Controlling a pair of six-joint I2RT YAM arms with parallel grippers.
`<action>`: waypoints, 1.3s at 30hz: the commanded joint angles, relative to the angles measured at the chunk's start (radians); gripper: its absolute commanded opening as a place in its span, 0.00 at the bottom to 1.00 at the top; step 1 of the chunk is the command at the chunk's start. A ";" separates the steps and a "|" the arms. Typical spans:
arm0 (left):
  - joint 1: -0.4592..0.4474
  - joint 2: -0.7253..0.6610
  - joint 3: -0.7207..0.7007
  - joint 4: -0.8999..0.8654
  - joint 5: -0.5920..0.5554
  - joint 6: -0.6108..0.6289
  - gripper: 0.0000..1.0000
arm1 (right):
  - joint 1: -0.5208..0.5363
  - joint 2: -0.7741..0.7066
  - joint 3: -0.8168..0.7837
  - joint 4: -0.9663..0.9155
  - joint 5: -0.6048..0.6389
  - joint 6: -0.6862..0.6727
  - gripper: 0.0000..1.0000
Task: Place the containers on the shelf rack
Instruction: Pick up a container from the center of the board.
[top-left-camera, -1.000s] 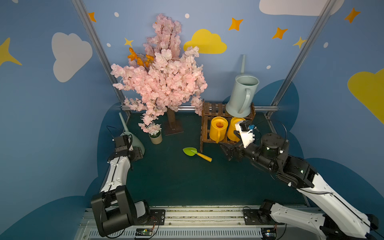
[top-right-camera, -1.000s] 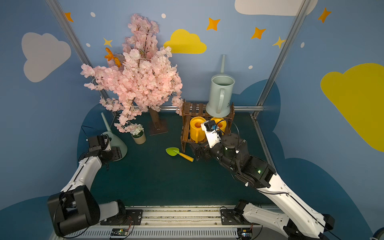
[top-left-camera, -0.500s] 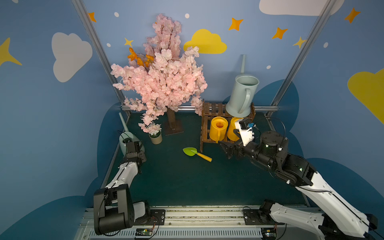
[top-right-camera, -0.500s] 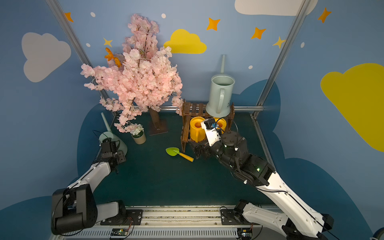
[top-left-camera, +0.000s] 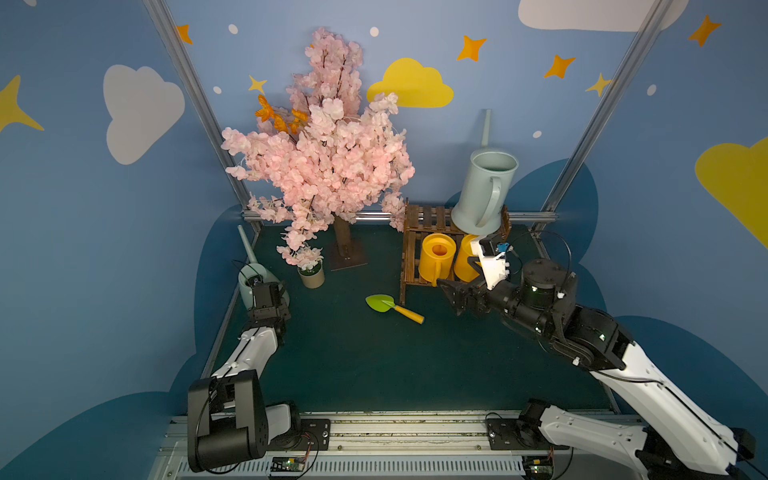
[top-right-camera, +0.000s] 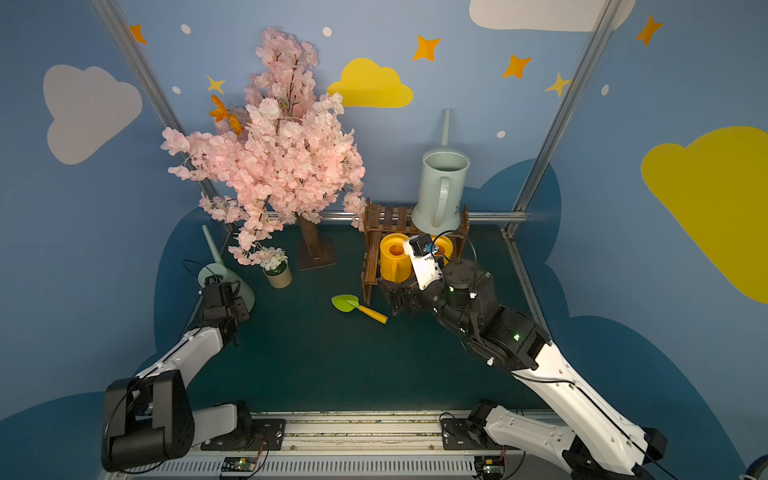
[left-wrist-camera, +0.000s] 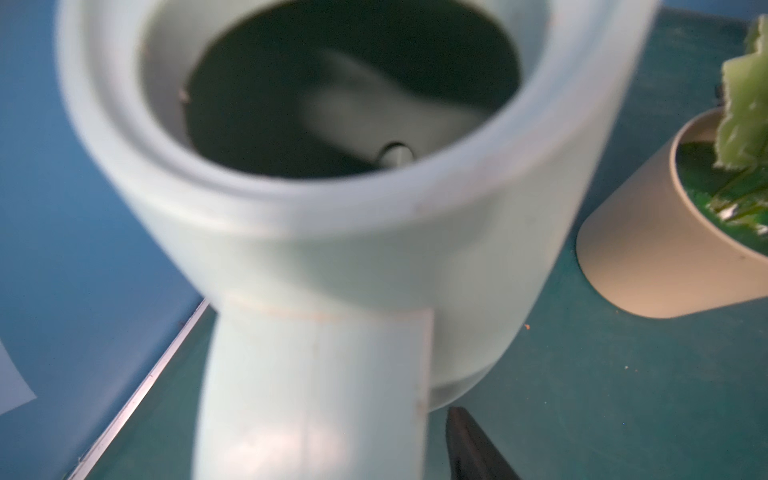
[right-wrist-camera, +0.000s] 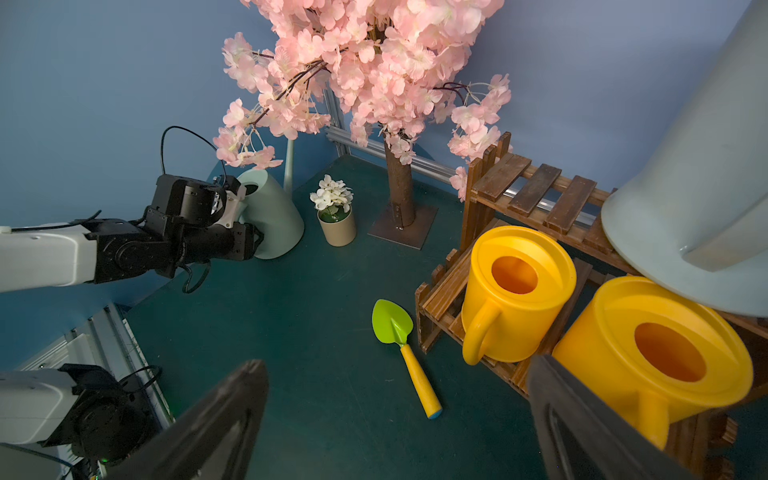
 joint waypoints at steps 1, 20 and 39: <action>-0.001 -0.010 0.030 -0.002 -0.011 0.004 0.46 | -0.005 0.004 0.024 -0.005 -0.009 0.012 0.98; -0.019 -0.203 -0.031 -0.131 0.011 -0.049 0.27 | -0.014 -0.069 -0.047 0.014 0.005 0.026 0.98; -0.183 -0.547 -0.098 -0.473 0.109 -0.245 0.26 | -0.020 -0.120 -0.115 0.069 0.023 0.060 0.98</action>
